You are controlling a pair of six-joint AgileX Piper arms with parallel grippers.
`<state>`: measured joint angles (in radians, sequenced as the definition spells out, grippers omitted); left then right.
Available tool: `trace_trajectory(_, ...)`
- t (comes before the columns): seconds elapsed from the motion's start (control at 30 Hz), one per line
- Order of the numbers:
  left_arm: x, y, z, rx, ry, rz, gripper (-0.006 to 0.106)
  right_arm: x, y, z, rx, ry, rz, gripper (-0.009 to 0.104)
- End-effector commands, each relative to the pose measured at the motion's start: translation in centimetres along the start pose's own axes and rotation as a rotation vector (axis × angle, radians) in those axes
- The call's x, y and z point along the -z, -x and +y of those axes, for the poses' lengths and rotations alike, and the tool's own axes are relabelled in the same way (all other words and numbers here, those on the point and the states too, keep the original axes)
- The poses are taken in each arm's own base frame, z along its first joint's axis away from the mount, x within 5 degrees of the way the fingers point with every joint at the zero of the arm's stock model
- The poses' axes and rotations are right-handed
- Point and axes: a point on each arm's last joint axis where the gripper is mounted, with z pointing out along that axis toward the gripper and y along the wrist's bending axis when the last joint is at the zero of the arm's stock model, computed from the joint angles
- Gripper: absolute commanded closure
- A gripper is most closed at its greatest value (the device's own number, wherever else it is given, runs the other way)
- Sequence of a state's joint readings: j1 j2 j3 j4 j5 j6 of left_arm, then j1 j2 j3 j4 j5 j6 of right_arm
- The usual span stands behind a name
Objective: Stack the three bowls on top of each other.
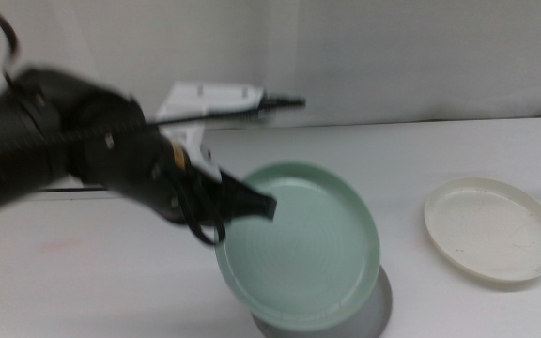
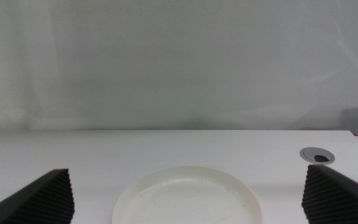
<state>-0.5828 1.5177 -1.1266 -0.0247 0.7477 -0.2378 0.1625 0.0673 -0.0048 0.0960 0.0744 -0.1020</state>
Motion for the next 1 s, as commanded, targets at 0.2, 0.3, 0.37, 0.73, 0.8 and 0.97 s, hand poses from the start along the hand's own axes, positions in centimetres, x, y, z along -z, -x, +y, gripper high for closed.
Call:
trace_trajectory(0.2,-4.0,-1.5,-0.3,0.066,-0.041,0.004,0.103,0.0,-0.7,0.0,0.008,-0.004,0.017,-0.008)
trace_trajectory(0.3,-5.3,-1.5,-0.4,0.083,-0.046,0.02,0.103,0.0,-0.7,0.0,0.008,-0.004,0.017,-0.008)
trace_trajectory(0.37,-6.2,-1.7,-0.4,0.088,-0.042,0.036,0.103,0.0,-0.7,0.0,0.008,-0.004,0.017,-0.008)
trace_trajectory(0.73,-9.5,-2.7,-1.6,0.08,-0.05,0.103,0.103,0.0,-0.7,0.0,0.008,-0.004,0.017,-0.008)
trace_trajectory(0.8,-10.2,-3.0,-1.8,0.074,-0.047,0.122,0.103,0.0,-0.7,0.0,0.008,-0.004,0.017,-0.008)
trace_trajectory(0.97,-10.8,-3.3,-1.8,0.073,-0.041,0.141,0.103,0.0,-0.7,0.0,0.008,-0.004,0.017,-0.008)
